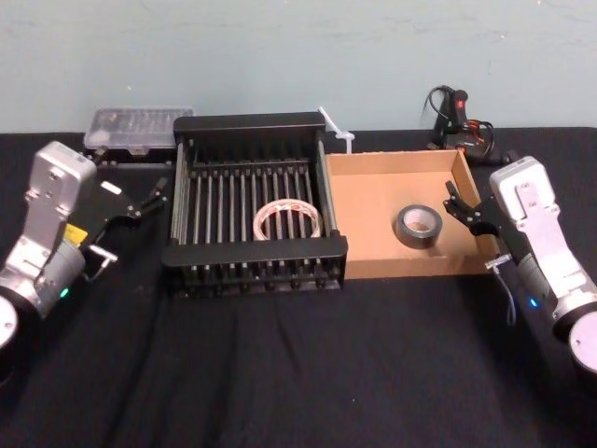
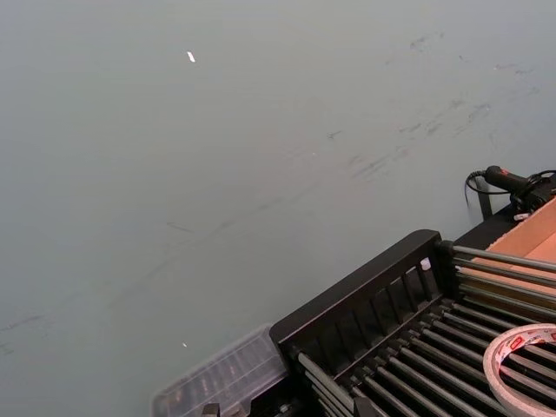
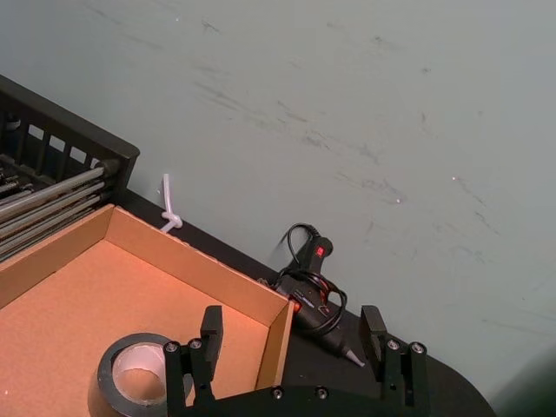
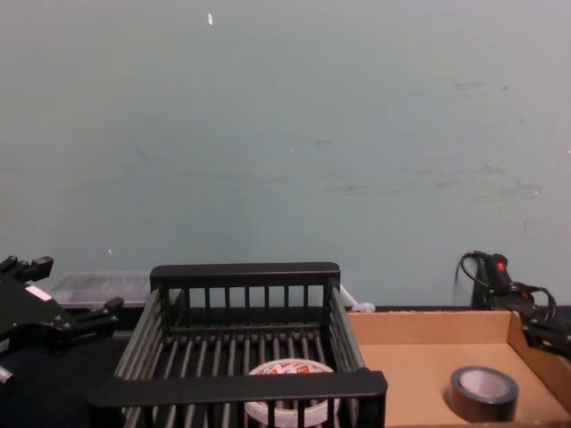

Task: Pick up the white tape and place it into the black box , Pick up the silver tape and place it into the brown box.

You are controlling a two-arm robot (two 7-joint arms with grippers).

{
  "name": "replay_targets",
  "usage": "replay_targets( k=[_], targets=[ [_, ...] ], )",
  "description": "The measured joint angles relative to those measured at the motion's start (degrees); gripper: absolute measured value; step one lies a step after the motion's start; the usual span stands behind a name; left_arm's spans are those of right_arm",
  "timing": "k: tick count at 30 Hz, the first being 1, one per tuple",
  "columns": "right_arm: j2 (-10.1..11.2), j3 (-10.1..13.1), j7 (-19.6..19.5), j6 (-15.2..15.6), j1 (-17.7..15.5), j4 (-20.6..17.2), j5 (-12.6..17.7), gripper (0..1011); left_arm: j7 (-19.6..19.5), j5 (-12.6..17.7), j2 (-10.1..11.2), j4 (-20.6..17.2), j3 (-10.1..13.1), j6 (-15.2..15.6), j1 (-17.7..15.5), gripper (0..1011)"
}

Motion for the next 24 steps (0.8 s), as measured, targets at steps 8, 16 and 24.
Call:
replay_targets(
  k=[8, 16, 24],
  targets=[
    [0.1, -0.1, 0.0, 0.0, 0.0, 0.0, 0.0, 1002, 0.0, 0.0, 0.0, 0.0, 0.0, 0.0, 0.0, 1001],
    [0.1, -0.2, 0.0, 0.0, 0.1, 0.0, 0.0, 1002, 0.0, 0.0, 0.0, 0.0, 0.0, 0.0, 0.0, 1001],
    [0.1, -0.2, 0.0, 0.0, 0.1, 0.0, 0.0, 1002, 0.0, 0.0, 0.0, 0.0, 0.0, 0.0, 0.0, 1001]
  ],
)
